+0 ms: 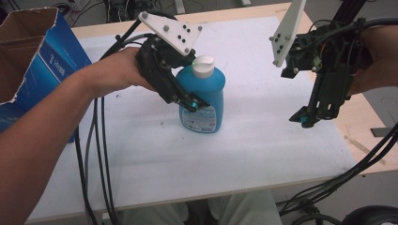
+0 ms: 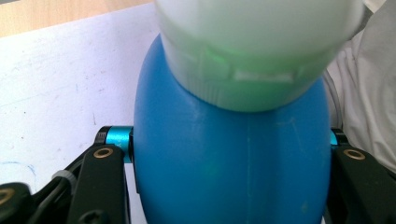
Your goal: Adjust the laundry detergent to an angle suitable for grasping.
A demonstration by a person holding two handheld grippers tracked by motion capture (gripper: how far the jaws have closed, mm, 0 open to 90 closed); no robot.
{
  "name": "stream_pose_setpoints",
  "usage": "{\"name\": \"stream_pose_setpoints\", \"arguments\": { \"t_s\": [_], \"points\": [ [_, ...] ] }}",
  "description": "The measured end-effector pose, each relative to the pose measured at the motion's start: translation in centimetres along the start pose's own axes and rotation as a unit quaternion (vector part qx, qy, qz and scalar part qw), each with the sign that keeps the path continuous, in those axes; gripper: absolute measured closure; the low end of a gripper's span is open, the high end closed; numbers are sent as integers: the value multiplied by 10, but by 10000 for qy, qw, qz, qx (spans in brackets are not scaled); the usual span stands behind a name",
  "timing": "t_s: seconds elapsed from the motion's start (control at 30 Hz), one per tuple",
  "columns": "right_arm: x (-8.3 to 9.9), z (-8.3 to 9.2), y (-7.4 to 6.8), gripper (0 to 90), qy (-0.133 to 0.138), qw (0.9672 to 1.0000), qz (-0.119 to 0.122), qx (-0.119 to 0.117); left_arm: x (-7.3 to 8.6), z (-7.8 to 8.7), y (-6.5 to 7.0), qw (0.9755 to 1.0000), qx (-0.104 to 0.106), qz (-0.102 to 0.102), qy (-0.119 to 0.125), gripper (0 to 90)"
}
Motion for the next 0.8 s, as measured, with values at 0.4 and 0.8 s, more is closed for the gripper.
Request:
{"name": "stream_pose_setpoints", "arguments": {
  "t_s": [0.4,0.8],
  "points": [
    [1,0,-1,37,19,10000,3,14,1,3,-3,9988,-175,466,-8,255],
    [0,1,-3,37,44,10000,49,24,-8,15,-3,9975,-355,552,260,216]
  ]
}}
Point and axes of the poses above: each handheld gripper's, and its own axes: z roughly backward along the jaws, x roughly out of its underside, y roughly to its right, the point moved 8 cm from there along -z, roughly forward along the jaws, and after that the axes turned 5 degrees about -x, right-handed, at the moved point
